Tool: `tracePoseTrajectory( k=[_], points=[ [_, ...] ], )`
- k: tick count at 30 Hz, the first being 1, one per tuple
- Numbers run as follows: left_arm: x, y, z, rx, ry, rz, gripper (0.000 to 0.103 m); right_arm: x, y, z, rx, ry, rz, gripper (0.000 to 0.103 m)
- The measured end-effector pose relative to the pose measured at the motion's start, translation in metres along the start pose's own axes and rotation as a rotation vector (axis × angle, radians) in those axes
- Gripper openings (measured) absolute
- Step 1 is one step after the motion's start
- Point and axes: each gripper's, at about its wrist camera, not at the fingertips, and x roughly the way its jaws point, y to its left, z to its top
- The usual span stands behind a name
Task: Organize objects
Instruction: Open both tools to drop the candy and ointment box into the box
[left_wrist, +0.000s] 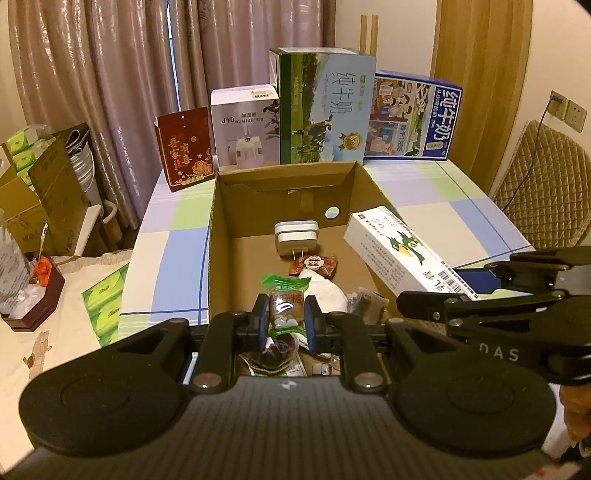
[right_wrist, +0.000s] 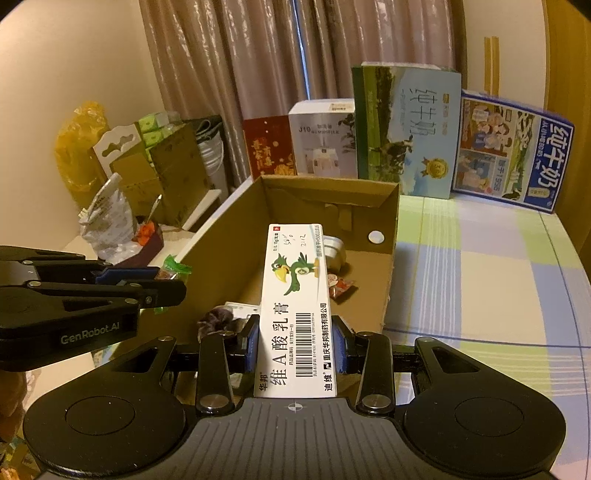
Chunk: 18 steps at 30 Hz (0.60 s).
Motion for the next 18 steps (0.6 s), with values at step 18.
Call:
tracePoseTrajectory(
  k=[18],
  points=[
    [0.034, 0.011, 0.004, -0.035, -0.01, -0.018, 0.049, 0.03, -0.022, 0.005, 0.025, 0.014, 0.004, 0.035]
  ],
)
